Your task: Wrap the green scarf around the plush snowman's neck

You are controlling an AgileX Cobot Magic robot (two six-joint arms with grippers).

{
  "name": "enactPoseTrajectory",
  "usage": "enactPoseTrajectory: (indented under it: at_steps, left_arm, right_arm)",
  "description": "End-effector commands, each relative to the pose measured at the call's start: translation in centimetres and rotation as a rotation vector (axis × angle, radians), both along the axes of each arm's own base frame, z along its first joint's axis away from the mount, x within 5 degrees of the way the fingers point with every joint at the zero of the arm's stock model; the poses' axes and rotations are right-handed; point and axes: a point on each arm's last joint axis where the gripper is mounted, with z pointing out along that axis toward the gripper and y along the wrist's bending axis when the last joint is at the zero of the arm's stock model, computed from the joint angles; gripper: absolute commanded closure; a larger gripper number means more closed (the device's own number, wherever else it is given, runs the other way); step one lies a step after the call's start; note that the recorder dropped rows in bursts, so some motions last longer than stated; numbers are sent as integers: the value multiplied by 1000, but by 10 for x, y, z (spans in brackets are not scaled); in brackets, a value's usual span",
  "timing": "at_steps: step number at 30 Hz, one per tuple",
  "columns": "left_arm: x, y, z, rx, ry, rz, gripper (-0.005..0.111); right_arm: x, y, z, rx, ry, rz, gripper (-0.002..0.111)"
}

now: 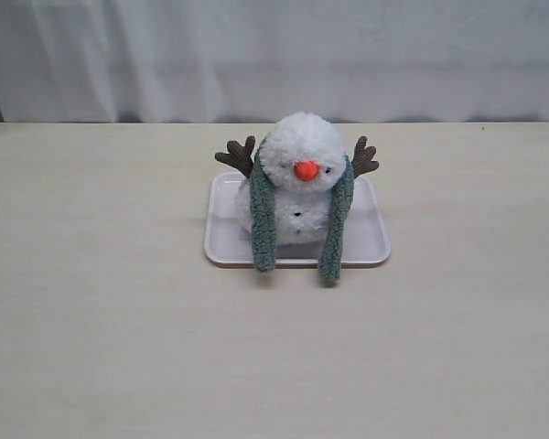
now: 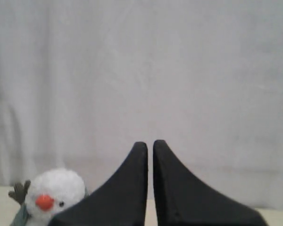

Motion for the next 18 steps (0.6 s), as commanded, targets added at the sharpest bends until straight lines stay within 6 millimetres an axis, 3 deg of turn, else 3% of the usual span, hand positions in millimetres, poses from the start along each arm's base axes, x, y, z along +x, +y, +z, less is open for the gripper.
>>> enactPoseTrajectory:
  at_steps: [1,11,18]
  left_arm:
    - [0,0,0,0,-9,2,107]
    - [0,0,0,0,-9,2,107]
    - [0,0,0,0,-9,2,107]
  right_arm:
    - [9,0,-44,-35,155,-28,104]
    - [7,-1,-77,-90,515,-38,104]
    - [7,-1,-77,-67,518,-38,104]
